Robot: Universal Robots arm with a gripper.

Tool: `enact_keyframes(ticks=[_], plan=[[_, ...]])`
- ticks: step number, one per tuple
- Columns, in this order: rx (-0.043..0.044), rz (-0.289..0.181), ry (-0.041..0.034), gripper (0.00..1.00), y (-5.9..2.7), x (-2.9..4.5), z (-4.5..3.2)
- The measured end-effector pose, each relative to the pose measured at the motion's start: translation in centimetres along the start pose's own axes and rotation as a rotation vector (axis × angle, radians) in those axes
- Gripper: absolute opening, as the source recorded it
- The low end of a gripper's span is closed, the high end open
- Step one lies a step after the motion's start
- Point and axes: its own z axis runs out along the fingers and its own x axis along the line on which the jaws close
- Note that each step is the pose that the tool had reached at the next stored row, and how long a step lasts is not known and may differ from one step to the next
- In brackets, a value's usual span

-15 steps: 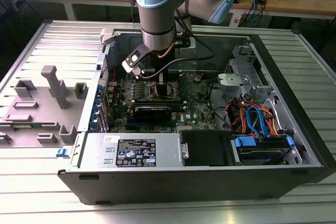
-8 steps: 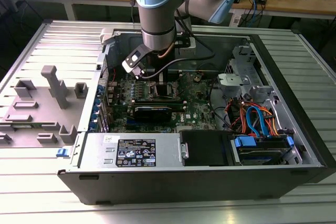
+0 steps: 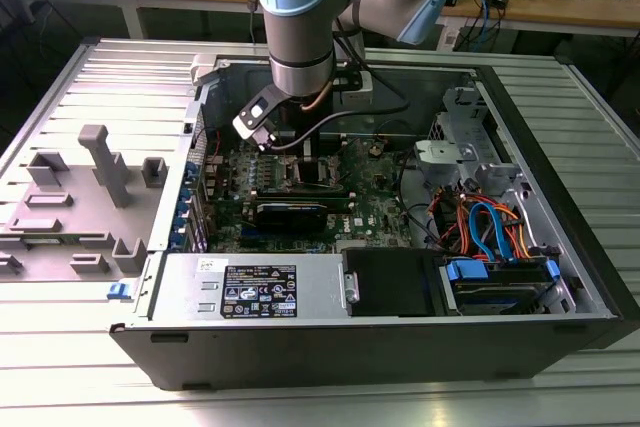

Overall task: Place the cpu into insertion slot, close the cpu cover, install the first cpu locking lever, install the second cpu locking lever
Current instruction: 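Place the cpu into insertion slot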

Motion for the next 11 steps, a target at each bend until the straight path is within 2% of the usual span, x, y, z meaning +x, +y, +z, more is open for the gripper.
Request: enact_keyframes(ticks=[8, 9, 10, 11], plan=[[0.0004, 0.000, -0.0005, 0.54, 0.00, 0.00, 0.01], [-0.0007, 0.000, 0.0022, 0.55, -0.01, 0.02, 0.12], [-0.0011, 0.000, 0.0010, 0.60, -0.01, -0.01, 0.10], [-0.0009, 0.000, 0.0012, 0.60, -0.01, -0.01, 0.10]])
